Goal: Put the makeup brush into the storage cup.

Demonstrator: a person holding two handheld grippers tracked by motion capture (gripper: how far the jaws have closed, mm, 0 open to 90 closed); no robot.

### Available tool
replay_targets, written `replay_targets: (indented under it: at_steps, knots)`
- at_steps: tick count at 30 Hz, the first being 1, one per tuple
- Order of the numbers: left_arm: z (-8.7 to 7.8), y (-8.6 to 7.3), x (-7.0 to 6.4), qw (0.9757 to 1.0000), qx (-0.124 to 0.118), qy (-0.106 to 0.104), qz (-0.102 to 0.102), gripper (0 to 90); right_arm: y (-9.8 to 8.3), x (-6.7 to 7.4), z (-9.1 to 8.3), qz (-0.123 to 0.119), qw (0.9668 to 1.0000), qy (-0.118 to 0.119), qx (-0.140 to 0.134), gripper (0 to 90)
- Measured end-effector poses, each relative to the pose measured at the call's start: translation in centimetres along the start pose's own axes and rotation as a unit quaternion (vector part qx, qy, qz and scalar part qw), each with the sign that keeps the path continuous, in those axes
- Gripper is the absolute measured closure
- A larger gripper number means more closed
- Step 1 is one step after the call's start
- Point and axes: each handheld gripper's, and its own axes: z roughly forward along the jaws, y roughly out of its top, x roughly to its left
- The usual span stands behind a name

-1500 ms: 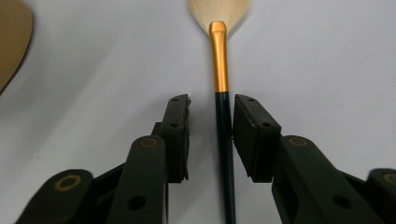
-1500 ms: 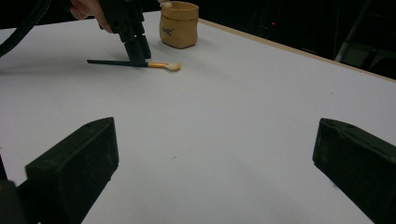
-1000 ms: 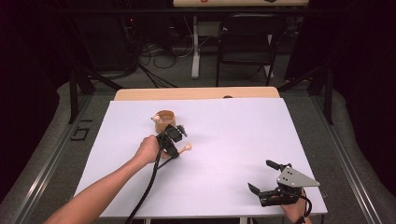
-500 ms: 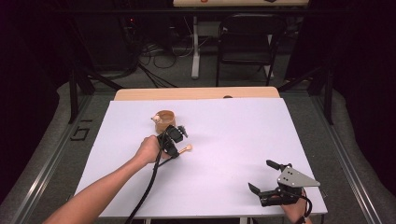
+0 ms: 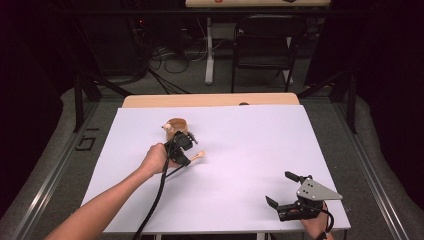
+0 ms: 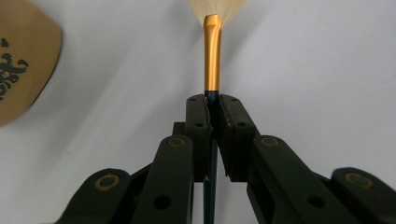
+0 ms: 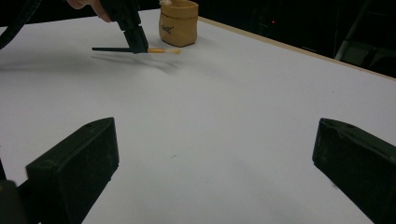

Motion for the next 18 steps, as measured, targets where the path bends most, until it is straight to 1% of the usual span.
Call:
replay_targets:
  at_steps: [4,6,7,9,13,15,16,17,18]
  knots:
    - [-0.6,0.0,-0.1,0.9999,-0.014,0.002,0.003,83.0,0.0,0.0,0.0,0.001,1.0000,0.000,-0.003,0.0]
    - [-0.7,0.0,-0.1,0.9999,-0.016,0.000,0.007,83.0,0.0,0.0,0.0,0.001,1.0000,-0.001,0.000,0.0]
    - [-1.0,0.0,-0.2,0.9997,-0.022,0.003,0.008,83.0,0.0,0.0,0.0,0.002,1.0000,-0.001,-0.001,0.0]
    - [-1.2,0.0,-0.3,0.9996,-0.026,0.005,0.012,83.0,0.0,0.0,0.0,0.001,1.0000,-0.001,0.000,0.0]
    - [-1.6,-0.2,-0.3,0.9992,-0.039,0.006,0.011,83.1,0.0,0.0,0.0,0.001,1.0000,-0.001,0.000,0.0]
    - [-1.8,-0.2,-0.3,0.9991,-0.041,0.006,0.013,83.1,0.0,-0.1,0.0,0.002,1.0000,-0.001,0.000,0.0]
    - [-2.0,-0.3,-0.2,0.9988,-0.047,0.007,0.012,83.1,0.0,0.0,0.1,0.002,1.0000,-0.001,-0.002,0.0]
    - [-2.0,-0.3,-0.2,0.9988,-0.047,0.007,0.012,83.1,0.0,0.0,0.1,0.002,1.0000,-0.001,-0.003,0.0]
    - [-2.3,-0.3,-0.1,0.9985,-0.055,0.006,0.008,83.1,0.0,-0.1,0.1,0.002,1.0000,-0.001,-0.002,0.0]
